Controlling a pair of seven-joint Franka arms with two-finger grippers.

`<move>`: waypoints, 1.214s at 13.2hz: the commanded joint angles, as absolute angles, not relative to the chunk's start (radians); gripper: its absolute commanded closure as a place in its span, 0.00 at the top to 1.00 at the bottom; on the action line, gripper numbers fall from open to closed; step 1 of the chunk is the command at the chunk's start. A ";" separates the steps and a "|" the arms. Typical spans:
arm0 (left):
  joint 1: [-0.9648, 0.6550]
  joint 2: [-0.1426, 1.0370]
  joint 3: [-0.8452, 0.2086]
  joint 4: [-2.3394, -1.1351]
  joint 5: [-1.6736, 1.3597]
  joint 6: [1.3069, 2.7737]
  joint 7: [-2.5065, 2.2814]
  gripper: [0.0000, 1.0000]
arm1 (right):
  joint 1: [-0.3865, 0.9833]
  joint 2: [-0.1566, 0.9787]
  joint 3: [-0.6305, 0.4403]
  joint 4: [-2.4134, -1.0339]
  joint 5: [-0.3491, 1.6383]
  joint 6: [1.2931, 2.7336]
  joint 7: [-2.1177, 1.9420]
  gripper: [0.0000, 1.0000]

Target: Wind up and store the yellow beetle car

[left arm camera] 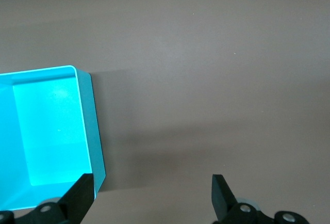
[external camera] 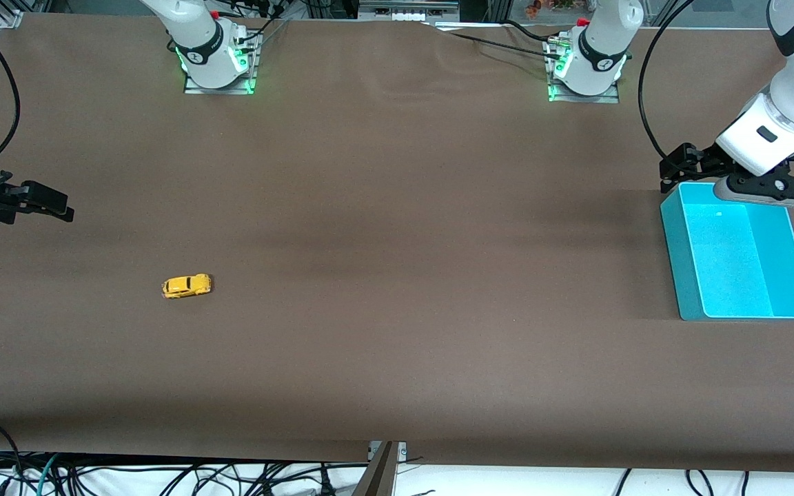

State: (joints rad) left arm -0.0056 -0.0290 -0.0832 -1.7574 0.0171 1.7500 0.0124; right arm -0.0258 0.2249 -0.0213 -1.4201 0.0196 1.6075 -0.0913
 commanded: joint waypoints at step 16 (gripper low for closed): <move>-0.006 -0.026 -0.084 -1.736 0.020 1.729 0.012 1.00 | -0.026 0.218 -0.017 -1.427 0.011 1.611 -0.094 1.00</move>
State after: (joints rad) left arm -0.0056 -0.0290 -0.0832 -1.7572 0.0171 1.7488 0.0124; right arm -0.0257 0.2249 -0.0214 -1.4201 0.0190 1.6076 -0.0928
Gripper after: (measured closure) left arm 0.000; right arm 0.000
